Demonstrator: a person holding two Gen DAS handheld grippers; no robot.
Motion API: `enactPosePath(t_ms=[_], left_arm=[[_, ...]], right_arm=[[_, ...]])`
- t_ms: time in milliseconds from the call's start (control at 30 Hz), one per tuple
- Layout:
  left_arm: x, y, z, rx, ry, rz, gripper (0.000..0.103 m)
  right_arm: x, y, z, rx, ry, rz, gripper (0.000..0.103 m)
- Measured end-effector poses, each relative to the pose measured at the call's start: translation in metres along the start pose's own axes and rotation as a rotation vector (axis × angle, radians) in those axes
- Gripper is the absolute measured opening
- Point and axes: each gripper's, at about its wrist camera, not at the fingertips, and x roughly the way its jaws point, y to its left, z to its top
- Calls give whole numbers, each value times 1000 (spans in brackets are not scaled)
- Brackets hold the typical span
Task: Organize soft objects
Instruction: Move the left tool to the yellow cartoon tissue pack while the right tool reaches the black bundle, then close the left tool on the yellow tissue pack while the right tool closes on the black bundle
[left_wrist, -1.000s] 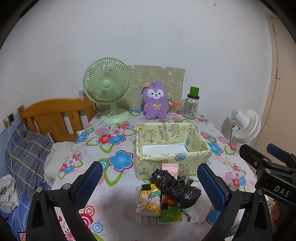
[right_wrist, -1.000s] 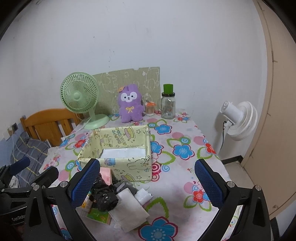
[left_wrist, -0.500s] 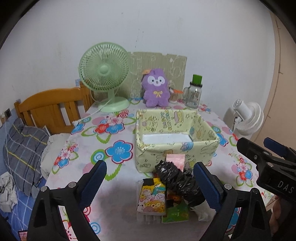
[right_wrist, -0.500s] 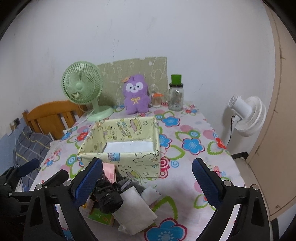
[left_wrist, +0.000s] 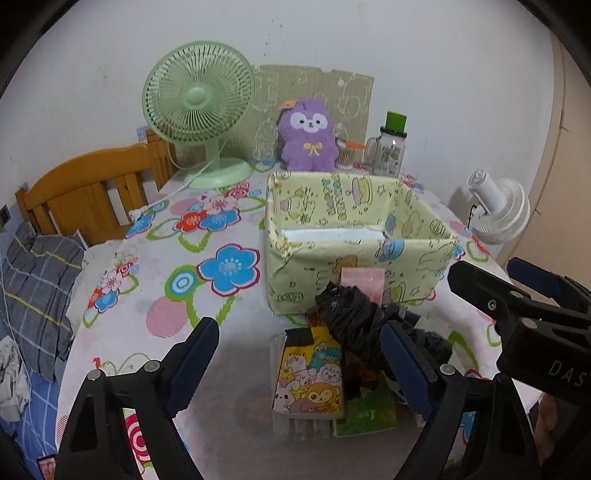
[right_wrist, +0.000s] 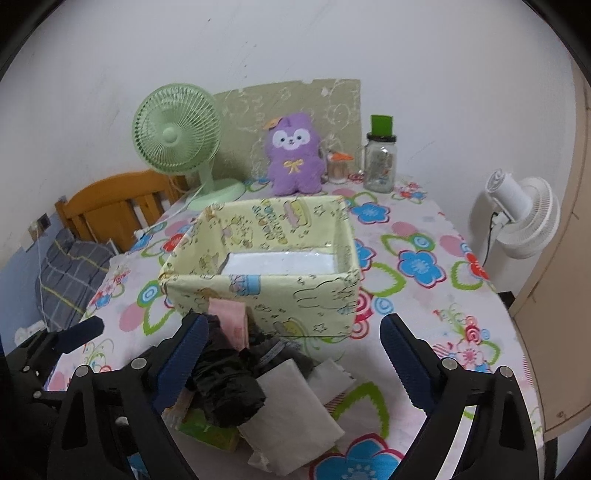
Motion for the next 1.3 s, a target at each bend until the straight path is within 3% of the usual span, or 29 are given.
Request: enactPosePath(t_ms=[400,800,967,1033,1233,1300], left_arm=[[24,0,-9,31,89,22,85],[45,4,-18,26,162,-20,80],[56,3,-23,22,202,-41,75],[61,3,-25,14,225,-54,72],[59,1,-25,1,218,-78,54],[58,-1,-25,5,216,-81,52]], right_arm=[[26,22,-8,-50,75,40,92],[54,42,-16,-109,173,85,85],[70,46,-23,-120,232,102,76],[76,47,-25,-127,256,99,65],[76,44,-26,-108,253,112,45],[75,43,-26,-107,253,115,43]])
